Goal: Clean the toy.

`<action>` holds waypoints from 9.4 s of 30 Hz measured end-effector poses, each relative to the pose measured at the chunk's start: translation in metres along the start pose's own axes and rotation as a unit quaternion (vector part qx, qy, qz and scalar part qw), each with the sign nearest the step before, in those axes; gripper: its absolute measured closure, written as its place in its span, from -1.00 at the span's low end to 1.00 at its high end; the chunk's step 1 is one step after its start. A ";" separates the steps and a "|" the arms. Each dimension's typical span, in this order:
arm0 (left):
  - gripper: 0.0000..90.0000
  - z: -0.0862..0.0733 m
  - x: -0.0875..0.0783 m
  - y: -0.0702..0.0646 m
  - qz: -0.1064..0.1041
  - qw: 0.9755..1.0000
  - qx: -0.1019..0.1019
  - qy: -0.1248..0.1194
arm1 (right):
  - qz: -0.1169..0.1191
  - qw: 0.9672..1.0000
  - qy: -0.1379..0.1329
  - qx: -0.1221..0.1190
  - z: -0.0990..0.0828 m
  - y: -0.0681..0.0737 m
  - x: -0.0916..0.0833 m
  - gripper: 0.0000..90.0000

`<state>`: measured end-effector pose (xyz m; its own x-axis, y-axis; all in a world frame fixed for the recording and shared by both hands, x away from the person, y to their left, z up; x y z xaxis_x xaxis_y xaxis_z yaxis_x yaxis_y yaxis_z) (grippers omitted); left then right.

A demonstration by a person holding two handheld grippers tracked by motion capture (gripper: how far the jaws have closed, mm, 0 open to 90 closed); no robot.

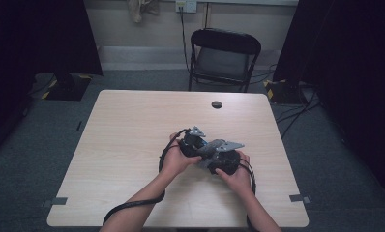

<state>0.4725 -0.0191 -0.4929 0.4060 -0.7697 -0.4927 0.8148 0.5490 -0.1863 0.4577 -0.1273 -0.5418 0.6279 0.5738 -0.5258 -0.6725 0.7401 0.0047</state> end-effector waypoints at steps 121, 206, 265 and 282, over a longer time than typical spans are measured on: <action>0.54 -0.036 -0.053 0.114 0.156 0.985 -0.074 0.011 | 0.001 1.000 0.000 0.001 0.000 0.000 0.000 -0.43; 0.09 -0.062 -0.055 -0.005 0.008 0.999 0.040 0.024 | 0.038 0.996 0.004 0.078 0.024 -0.016 -0.001 -0.09; 0.63 -0.045 -0.034 0.028 0.064 0.996 -0.019 0.053 | 0.041 0.996 0.011 0.084 0.023 -0.024 -0.013 0.25; 0.62 -0.055 -0.059 0.043 0.086 0.994 -0.022 0.058 | 0.033 0.996 0.019 0.083 0.030 -0.015 -0.007 -0.12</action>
<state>0.4606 0.0679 -0.5180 0.4854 -0.6213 -0.6151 0.7175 0.6851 -0.1257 0.4753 -0.1320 -0.5129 0.5680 0.6114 -0.5509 -0.6350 0.7514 0.1792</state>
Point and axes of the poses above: each handheld gripper's, and its own axes: x roughly forward along the jaws, z roughly out of its top, y roughly to its left, the point moved 6 cm from there along x, roughly forward along the jaws, and after that the axes turned 10 degrees about -y, right-handed, at the moved point
